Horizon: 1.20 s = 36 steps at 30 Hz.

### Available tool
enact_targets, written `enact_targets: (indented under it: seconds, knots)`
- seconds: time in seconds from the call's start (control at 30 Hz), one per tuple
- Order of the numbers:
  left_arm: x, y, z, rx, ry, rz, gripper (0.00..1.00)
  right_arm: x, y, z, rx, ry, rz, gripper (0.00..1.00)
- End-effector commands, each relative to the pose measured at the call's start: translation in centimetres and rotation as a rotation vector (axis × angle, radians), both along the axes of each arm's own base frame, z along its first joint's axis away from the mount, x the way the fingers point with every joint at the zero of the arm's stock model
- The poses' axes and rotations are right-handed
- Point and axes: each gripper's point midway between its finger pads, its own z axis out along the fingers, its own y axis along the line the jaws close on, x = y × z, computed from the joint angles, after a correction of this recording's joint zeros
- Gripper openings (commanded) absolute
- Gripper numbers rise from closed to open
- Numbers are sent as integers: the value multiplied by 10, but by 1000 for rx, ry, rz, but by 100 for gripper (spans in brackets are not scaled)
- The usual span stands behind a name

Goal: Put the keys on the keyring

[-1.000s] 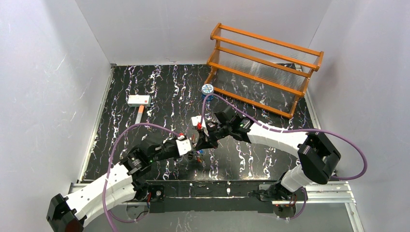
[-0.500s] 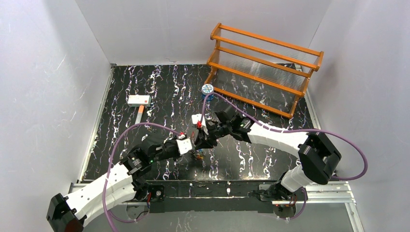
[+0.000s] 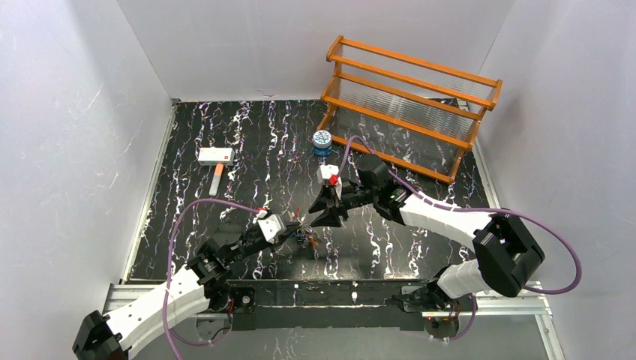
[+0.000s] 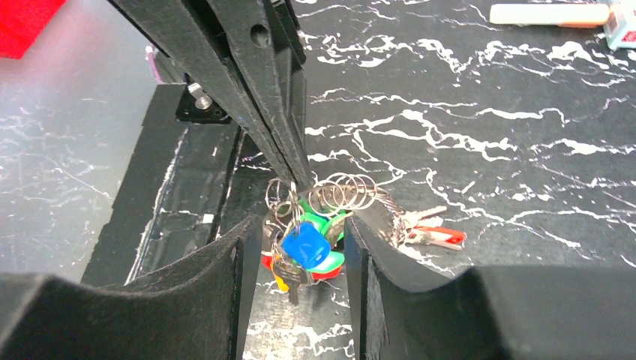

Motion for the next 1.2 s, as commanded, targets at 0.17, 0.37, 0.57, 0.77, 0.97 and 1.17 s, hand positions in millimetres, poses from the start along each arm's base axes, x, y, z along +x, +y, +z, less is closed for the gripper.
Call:
enact_targets:
  seconds: [0.17,0.37,0.57,0.77,0.97,1.17]
  knots:
    - [-2,-9,33,-108,-71,-42,0,-7,9,13,69,16,86,42]
    - [-1,-9,34,-110,-77,-37,0,-5,9,0,37,29,78,34]
    - [-1,-9,35,-109,-76,-39,0,-5,12,-4,29,46,98,9]
    - [-1,-9,40,-119,-85,-39,0,-6,11,-13,11,61,100,1]
    - [-3,-10,46,-131,-94,-48,0,-7,10,-20,1,72,106,1]
    - [-2,-9,49,-143,-100,-39,0,-11,8,-25,13,62,122,1]
